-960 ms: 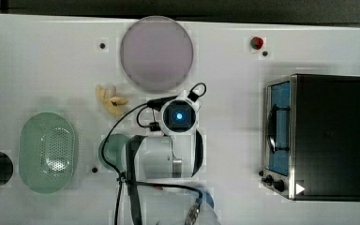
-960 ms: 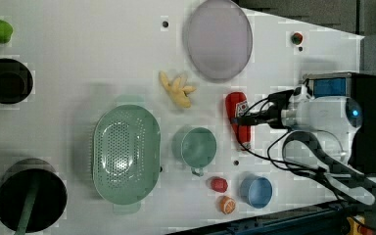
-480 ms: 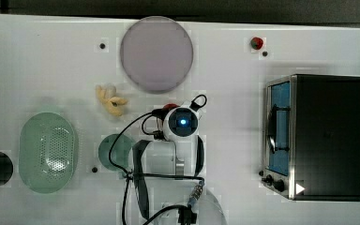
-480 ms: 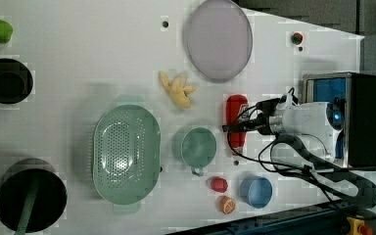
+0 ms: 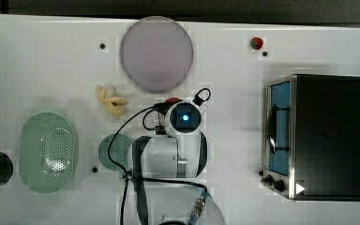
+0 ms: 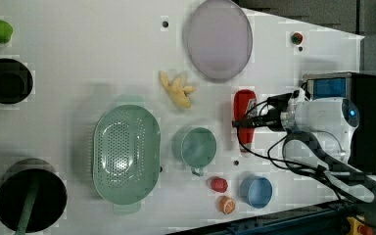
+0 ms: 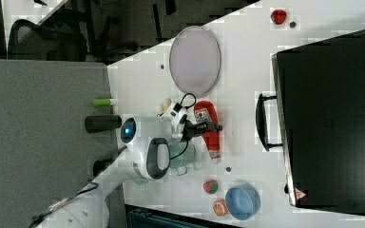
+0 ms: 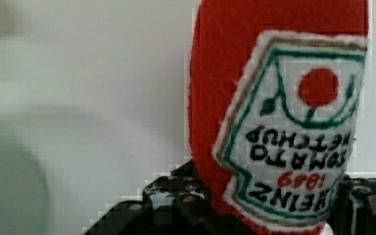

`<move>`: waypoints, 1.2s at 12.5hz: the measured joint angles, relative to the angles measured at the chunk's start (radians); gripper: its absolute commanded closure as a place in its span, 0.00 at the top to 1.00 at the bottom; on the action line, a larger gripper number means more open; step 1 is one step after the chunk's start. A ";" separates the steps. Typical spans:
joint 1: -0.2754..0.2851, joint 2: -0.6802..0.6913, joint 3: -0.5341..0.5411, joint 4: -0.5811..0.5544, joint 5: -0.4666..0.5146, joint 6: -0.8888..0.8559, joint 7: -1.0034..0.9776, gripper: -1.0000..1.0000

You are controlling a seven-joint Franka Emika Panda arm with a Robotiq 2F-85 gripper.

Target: Pick Ketchup from the table and place it in strainer.

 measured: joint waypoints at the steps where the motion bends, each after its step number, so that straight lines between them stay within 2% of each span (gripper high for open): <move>1: 0.005 -0.042 -0.005 0.000 0.004 -0.095 0.002 0.61; 4: 0.003 -0.219 -0.003 0.031 0.001 -0.315 0.011 0.61; 9: 0.006 -0.484 0.033 0.229 0.007 -0.589 0.127 0.61; 12: 0.007 -0.543 0.116 0.285 0.025 -0.642 0.253 0.61; 15: 0.027 -0.505 0.249 0.295 0.044 -0.655 0.391 0.61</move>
